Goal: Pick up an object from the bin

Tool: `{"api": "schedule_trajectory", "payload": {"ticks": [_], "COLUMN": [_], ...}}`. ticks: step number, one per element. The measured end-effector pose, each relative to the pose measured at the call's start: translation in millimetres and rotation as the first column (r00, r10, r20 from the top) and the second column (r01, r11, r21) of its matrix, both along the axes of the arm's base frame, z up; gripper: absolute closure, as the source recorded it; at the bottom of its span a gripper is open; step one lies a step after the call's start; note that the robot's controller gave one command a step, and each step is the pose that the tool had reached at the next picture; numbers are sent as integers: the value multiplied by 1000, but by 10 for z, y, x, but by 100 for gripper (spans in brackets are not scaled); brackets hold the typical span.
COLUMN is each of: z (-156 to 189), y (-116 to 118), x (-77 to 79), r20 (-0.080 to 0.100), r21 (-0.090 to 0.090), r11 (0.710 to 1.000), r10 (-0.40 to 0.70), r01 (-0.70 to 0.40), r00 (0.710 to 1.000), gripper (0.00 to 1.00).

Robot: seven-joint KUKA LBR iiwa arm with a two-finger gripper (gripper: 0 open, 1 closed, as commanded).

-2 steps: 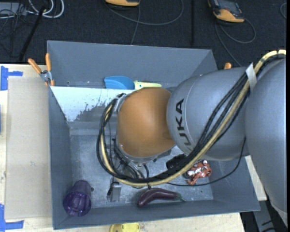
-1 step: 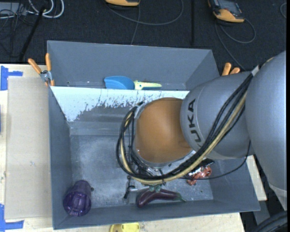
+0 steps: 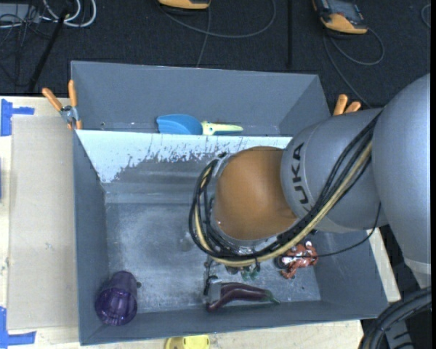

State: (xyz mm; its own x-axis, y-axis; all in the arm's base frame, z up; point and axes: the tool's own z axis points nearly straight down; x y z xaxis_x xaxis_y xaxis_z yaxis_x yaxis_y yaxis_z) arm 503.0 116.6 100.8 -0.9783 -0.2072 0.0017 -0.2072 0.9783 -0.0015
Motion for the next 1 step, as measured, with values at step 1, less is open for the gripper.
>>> {"api": "schedule_trajectory", "payload": {"ticks": [1], "z": [123], "y": [-149], "x": [81], "r20": [-3], "r21": [2], "r11": [997], "r10": [73], "r01": [-73], "r00": [997], "gripper": [0]}}
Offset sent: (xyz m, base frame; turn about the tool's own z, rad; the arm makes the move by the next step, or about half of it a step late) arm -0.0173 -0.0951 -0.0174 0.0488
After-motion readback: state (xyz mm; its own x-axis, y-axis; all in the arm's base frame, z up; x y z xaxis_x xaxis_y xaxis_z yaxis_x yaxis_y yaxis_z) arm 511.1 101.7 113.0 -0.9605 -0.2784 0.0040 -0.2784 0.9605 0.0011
